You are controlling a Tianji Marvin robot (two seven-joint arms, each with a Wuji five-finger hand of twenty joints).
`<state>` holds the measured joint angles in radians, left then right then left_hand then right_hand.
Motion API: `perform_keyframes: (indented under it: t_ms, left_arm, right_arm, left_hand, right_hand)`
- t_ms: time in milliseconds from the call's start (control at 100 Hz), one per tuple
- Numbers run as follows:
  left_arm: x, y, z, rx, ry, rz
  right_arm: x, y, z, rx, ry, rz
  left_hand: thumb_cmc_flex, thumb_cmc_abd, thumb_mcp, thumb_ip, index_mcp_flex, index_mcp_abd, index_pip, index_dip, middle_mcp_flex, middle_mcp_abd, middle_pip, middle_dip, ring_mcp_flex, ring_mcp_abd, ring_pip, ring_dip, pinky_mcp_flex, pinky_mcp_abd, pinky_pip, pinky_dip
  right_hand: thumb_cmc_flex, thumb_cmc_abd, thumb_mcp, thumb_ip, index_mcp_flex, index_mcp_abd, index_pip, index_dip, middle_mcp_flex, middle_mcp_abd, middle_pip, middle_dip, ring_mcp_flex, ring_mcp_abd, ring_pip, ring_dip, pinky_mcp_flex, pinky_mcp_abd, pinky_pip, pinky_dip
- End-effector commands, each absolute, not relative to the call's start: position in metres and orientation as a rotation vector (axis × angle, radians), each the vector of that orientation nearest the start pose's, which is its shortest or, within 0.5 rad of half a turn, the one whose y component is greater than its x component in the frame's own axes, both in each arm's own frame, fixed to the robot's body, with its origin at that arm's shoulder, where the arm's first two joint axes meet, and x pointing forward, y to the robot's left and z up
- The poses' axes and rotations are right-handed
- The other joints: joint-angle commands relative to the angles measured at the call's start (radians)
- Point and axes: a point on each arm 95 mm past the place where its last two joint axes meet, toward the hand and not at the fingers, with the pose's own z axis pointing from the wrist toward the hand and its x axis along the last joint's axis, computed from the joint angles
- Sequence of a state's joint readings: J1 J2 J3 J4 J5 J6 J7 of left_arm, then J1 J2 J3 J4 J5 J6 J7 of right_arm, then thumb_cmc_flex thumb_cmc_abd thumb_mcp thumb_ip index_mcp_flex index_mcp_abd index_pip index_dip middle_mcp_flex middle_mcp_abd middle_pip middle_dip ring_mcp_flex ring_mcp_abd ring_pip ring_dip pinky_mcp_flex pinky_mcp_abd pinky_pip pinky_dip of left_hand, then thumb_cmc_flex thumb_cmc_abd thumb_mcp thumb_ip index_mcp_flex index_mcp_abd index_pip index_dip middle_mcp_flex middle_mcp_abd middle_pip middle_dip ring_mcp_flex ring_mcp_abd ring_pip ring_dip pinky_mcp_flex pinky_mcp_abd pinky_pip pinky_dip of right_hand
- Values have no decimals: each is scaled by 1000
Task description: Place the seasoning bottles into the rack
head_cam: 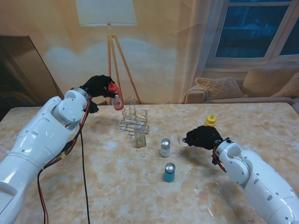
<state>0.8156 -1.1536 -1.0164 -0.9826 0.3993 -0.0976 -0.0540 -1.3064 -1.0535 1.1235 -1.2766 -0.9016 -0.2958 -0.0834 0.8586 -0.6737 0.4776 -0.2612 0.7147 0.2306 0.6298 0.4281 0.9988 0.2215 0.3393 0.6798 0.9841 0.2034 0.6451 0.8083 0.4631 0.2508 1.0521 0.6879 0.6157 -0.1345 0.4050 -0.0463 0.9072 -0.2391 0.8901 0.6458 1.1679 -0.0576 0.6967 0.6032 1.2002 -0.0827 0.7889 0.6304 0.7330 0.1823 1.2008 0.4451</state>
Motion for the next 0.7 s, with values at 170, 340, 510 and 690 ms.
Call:
perform_keyframes:
  t_ms: [170,340,510,690]
  left_arm:
    - [610,29,-193,-1522,1203,-1773]
    - [618,27,-197,-1556,1197,-1767]
    - [622,24,-204,-1577,1206,-1761]
    - [627,24,-210,-1606,1192,-1755]
  right_arm:
    - [464,-29,-336,1126,1654,1577]
    - [465,-28,-337,1127,1659,1574]
    - [467,-28,-337,1125,1663,1568]
    - [468,-27,-337,1128,1666,1564]
  left_hand:
    - [171,118,139,57,102,-177,233,38,86,-83,42,45,-23,-32,-39,-9,-15,-31,-28,-10]
    - [169,113,144,55,103,-188,240,27,92,-92,20,50,-25,-40,-71,-26,-12,-41,-51,-33]
    - [161,108,155,53,105,-202,248,20,103,-102,4,53,-24,-48,-93,-38,-7,-53,-60,-51]
    - [162,104,159,51,106,-212,251,15,102,-112,-10,54,-28,-52,-107,-41,-9,-61,-69,-64]
  right_hand:
    - [0,2,13,-28,12,-19,5,-2,3,3,6,1,12,-27,2,-8,-2,1,-4,14]
    - [0,2,13,-28,13,-20,5,-1,3,1,6,1,11,-25,2,-8,-2,1,-4,13]
    - [0,1,14,-28,12,-21,5,-2,4,1,6,1,11,-26,2,-8,-2,2,-4,13]
    - [0,1,14,-28,12,-18,5,-2,4,-2,6,1,12,-25,2,-8,-2,2,-4,13]
